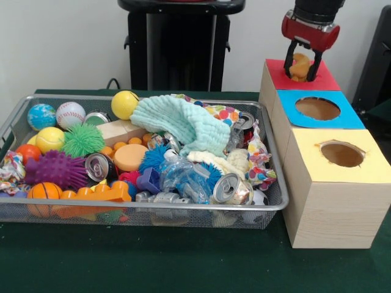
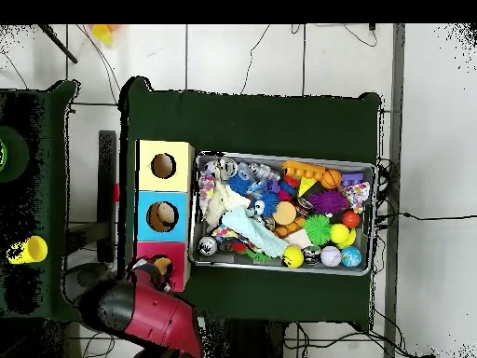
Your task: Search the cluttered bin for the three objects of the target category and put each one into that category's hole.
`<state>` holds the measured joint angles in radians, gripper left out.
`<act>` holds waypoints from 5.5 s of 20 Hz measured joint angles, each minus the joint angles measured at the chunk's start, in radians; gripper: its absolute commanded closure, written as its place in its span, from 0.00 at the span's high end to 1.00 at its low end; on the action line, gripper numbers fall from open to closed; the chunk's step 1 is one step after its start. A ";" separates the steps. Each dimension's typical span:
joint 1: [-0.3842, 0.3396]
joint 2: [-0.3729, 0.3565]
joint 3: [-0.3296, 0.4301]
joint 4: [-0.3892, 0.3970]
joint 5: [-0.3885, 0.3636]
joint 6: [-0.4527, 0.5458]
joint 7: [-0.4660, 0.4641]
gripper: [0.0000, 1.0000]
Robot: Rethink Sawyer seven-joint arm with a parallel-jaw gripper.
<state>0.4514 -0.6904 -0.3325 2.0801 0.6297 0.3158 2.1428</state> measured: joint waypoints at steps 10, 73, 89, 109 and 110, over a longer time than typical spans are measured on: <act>-0.020 -0.033 -0.028 -0.014 -0.001 0.093 0.033 1.00; -0.159 -0.197 -0.033 -0.066 -0.056 0.250 0.033 1.00; -0.477 -0.242 0.003 -0.060 -0.167 0.218 0.031 1.00; -0.821 -0.136 0.161 -0.063 -0.479 0.118 0.031 1.00; -0.821 -0.130 0.167 -0.063 -0.485 0.110 0.031 1.00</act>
<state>-0.3697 -0.8204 -0.1659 2.0166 0.1451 0.4259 2.1742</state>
